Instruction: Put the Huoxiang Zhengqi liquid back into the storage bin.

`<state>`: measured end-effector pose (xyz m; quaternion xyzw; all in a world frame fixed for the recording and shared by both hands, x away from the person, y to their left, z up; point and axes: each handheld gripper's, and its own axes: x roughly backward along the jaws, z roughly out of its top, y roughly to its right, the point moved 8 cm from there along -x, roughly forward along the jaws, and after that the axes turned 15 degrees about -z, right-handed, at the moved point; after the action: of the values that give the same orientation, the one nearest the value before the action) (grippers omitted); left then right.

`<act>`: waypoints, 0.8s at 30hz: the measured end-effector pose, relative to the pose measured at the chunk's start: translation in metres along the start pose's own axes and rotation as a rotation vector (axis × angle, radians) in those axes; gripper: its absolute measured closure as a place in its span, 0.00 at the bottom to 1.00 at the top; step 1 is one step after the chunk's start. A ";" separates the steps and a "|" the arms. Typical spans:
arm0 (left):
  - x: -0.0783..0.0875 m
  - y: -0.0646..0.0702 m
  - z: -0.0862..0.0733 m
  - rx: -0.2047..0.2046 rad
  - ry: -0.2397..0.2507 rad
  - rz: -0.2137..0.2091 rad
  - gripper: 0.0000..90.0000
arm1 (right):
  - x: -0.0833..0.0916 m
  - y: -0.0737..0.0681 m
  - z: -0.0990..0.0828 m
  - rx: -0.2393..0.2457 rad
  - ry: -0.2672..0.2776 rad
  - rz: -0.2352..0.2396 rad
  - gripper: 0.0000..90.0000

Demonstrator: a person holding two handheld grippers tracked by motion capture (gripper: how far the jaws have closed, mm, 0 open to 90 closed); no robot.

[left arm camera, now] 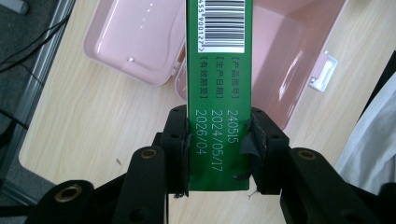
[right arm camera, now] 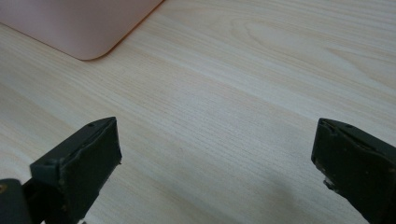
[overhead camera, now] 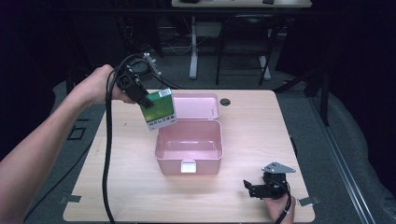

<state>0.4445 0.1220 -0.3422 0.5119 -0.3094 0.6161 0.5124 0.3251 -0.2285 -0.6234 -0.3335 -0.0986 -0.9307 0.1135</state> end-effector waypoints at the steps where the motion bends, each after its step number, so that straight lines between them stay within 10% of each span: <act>1: -0.002 0.001 0.002 -0.005 0.005 -0.006 0.71 | 0.000 0.000 0.000 0.000 -0.001 -0.002 0.01; 24: -0.063 0.014 0.023 -0.109 0.007 -0.074 0.71 | 0.003 -0.001 0.002 0.019 0.004 -0.011 0.01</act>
<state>0.4356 0.0771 -0.3933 0.4921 -0.3218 0.5807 0.5631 0.3237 -0.2276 -0.6197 -0.3300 -0.1091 -0.9310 0.1118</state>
